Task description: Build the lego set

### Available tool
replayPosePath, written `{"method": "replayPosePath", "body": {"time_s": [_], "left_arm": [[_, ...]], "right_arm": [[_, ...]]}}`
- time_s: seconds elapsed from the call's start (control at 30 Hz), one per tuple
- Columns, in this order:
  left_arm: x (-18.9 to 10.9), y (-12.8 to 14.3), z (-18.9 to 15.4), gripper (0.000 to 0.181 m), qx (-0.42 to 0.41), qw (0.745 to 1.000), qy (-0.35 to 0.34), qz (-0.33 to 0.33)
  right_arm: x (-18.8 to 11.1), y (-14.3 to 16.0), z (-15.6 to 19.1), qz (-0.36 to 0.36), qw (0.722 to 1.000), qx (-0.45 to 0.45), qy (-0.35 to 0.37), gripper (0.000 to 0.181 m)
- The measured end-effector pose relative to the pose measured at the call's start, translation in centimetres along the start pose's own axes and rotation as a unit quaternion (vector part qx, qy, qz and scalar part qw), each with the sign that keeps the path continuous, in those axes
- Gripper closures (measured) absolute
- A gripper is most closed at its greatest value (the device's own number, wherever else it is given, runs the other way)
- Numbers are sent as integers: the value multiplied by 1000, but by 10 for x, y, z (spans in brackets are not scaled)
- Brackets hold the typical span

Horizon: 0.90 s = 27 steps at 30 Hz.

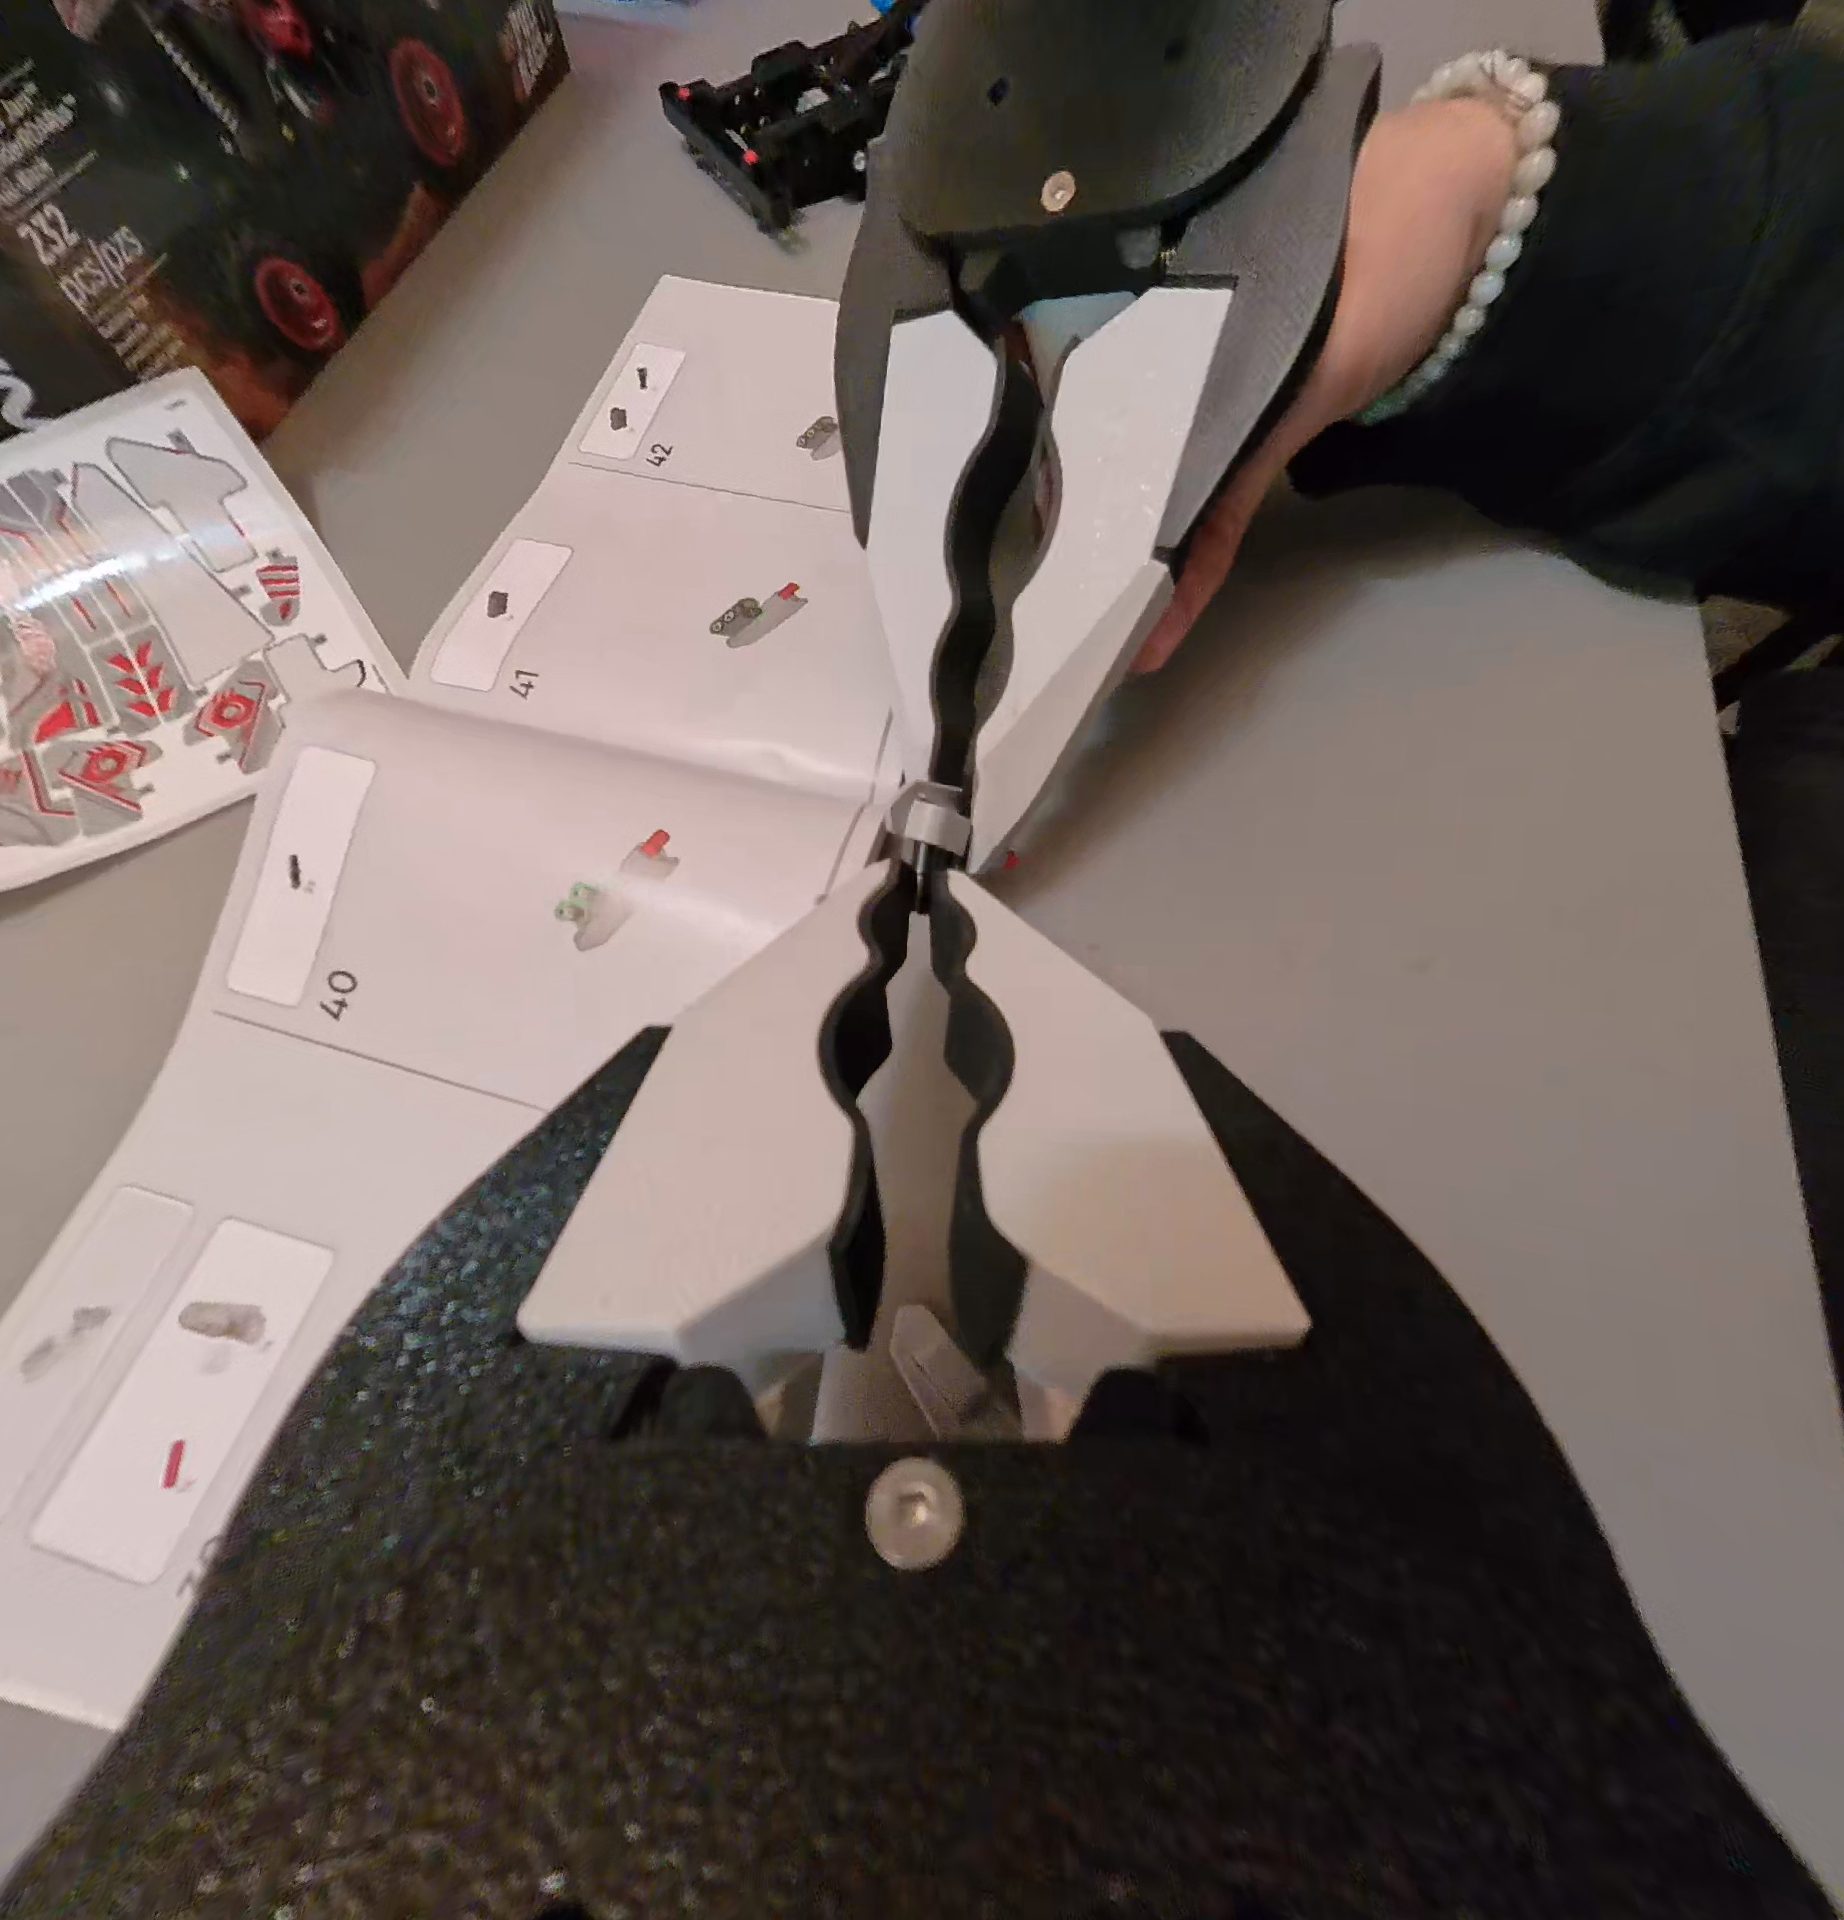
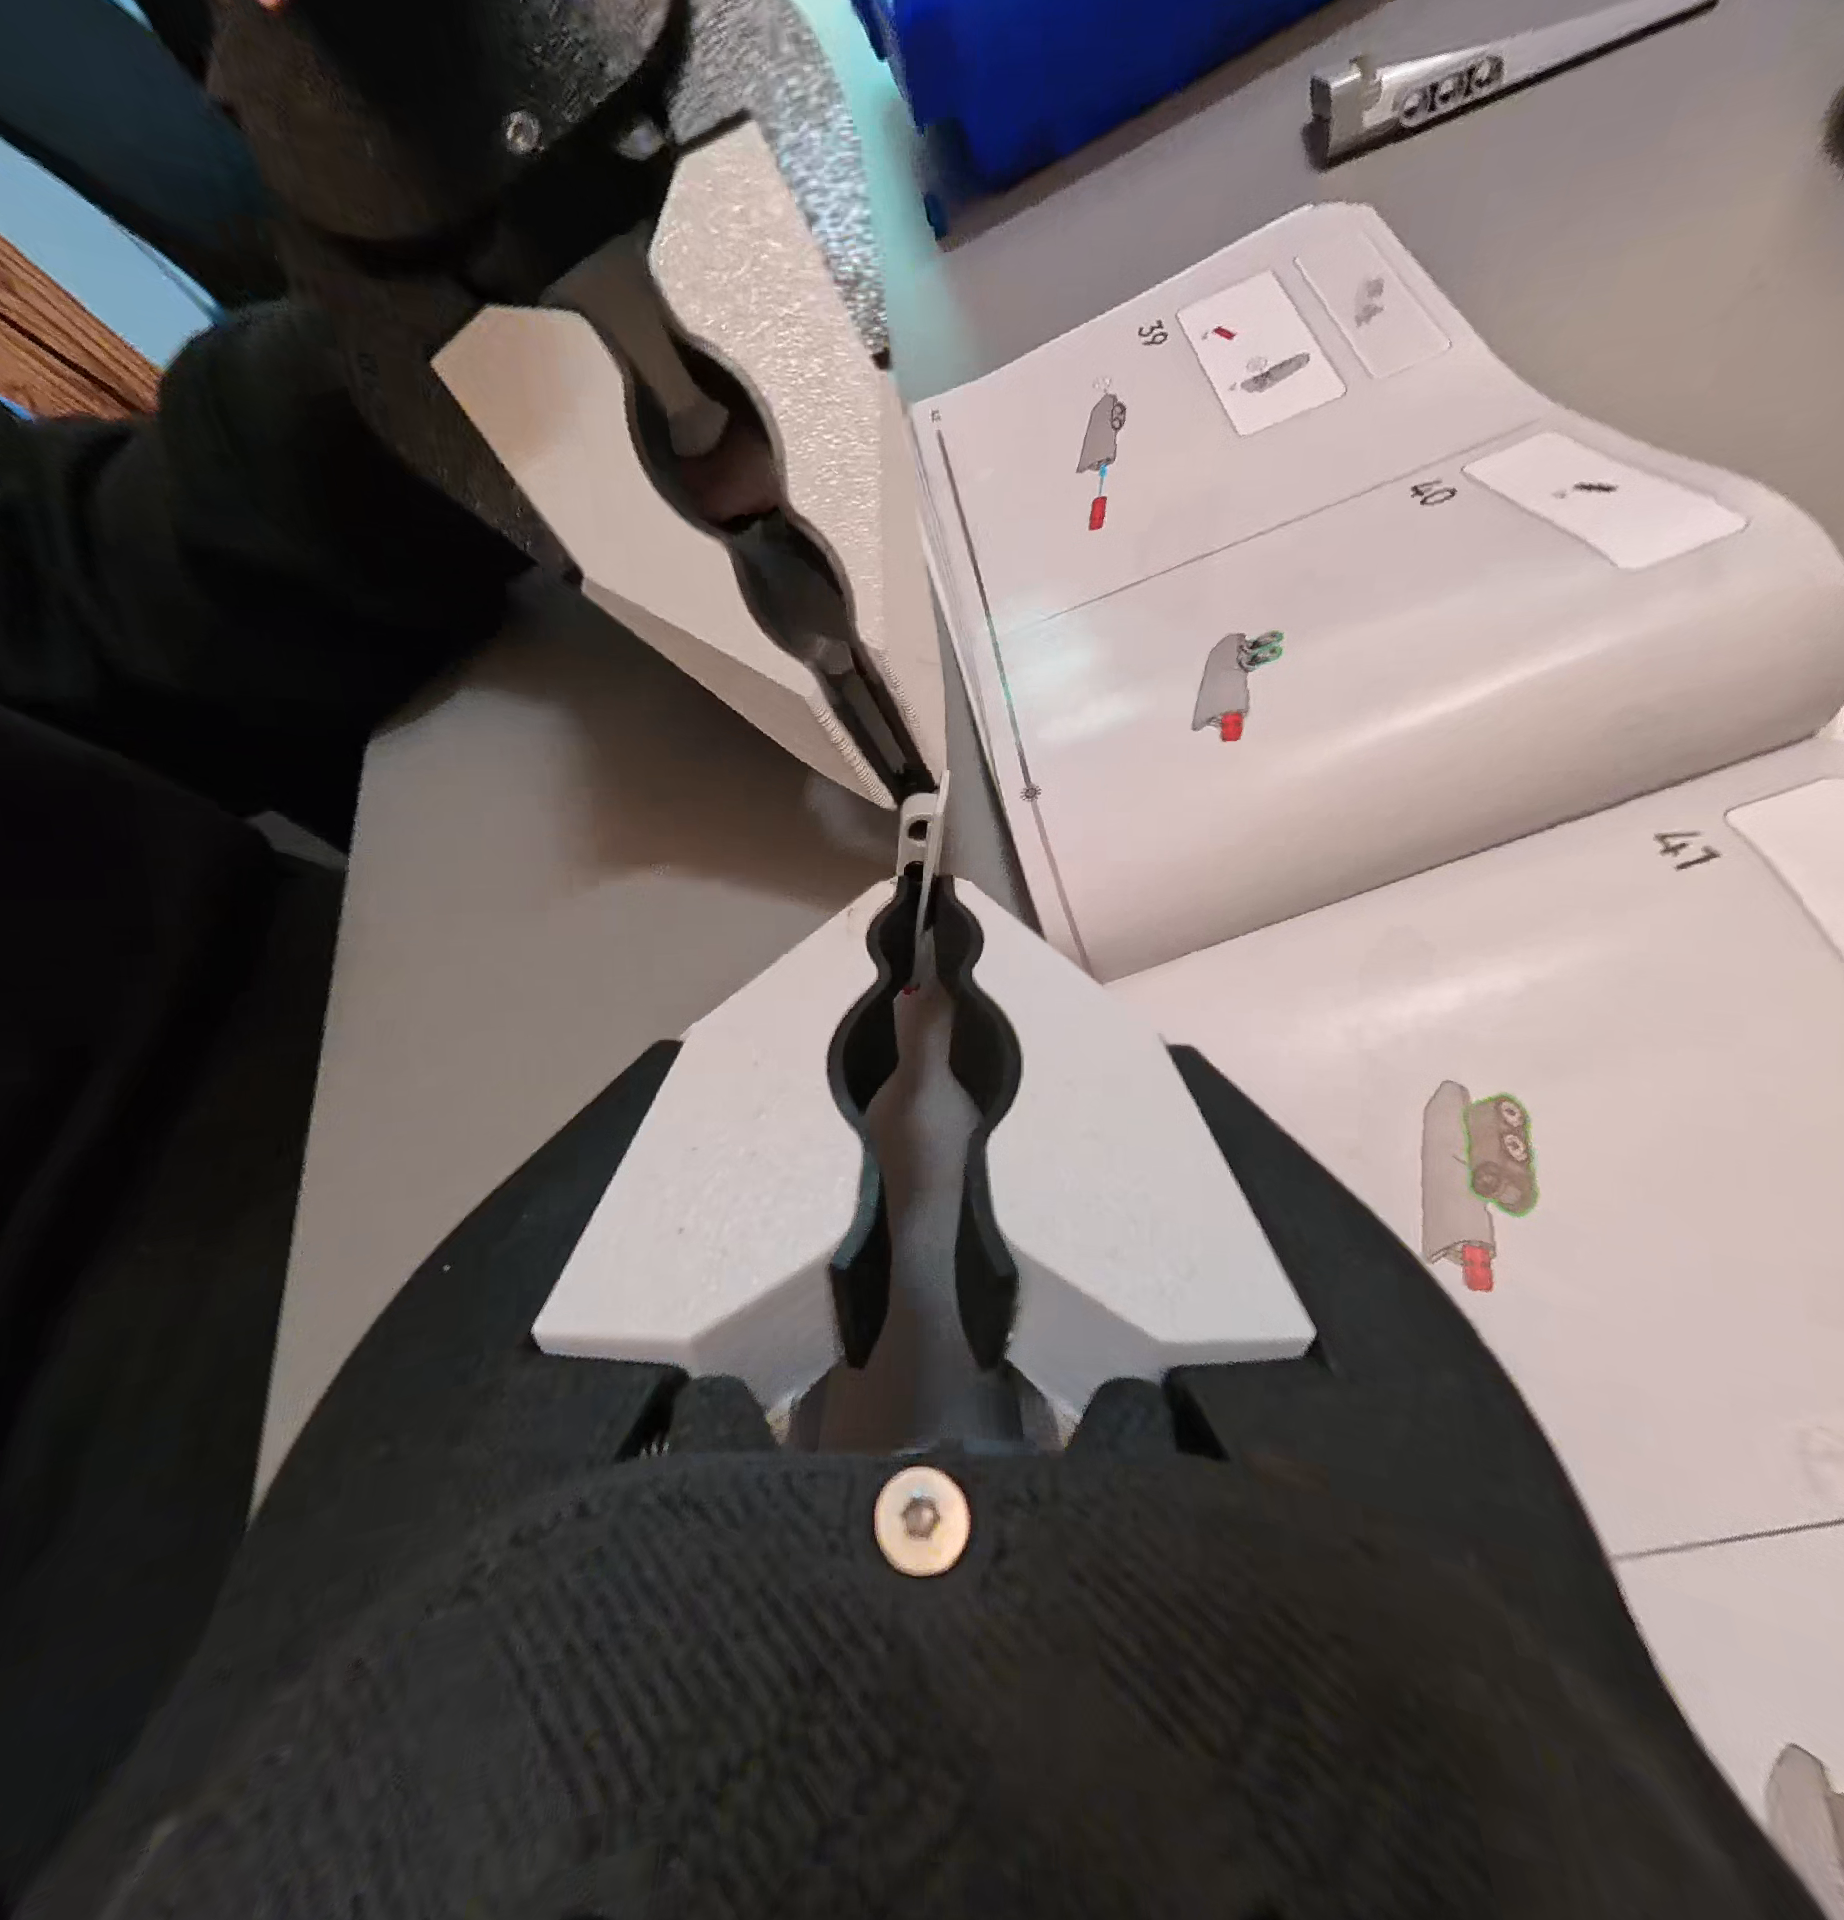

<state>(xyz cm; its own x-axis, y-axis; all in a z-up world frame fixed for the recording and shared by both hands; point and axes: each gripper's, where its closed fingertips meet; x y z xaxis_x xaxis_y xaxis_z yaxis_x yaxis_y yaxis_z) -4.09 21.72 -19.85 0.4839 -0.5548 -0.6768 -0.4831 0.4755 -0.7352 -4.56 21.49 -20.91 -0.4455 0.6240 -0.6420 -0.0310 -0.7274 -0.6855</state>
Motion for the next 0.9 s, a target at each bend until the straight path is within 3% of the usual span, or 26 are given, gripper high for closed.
{"method": "replayPosePath", "body": {"time_s": [0.03, 0.17, 0.27, 0.33, 0.47, 0.6, 0.9], "left_arm": [[0, -1, 0, 180, -1, 1000, 1, -4], [-2, -11, -3, 180, 48, 998, -29, -22], [4, -2, -1, 180, 86, 994, -56, 23], [5, -1, -2, 180, 76, 996, -44, 14], [-3, -11, -3, 180, 101, 993, -53, -23], [-13, -15, 2, 170, 81, 994, -47, -61], [-21, -22, -3, 173, 51, 994, -9, -98]], "right_arm": [[0, 1, 0, 4, 1000, -12, 4, 179], [-5, -3, 7, -17, 999, 3, -32, 178], [0, 0, 2, -6, 999, 24, -26, 179], [2, 5, 2, 18, 1000, -4, -8, 179], [-6, -3, 7, -25, 998, 21, -52, 179], [-13, -12, 8, -64, 995, 39, -72, 179], [-22, -16, 10, -91, 990, 47, -95, 179]]}}
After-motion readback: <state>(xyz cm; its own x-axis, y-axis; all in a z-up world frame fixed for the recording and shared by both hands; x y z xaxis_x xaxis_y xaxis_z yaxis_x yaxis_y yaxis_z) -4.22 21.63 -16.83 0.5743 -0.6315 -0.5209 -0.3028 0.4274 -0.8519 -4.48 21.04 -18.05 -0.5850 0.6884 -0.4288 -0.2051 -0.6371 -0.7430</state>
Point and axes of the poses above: each gripper's, where its closed fingertips meet, x out along the fingers, y out of its underside, z = x × y across the jaws, and after that the axes turned 9 degrees about z, right-handed
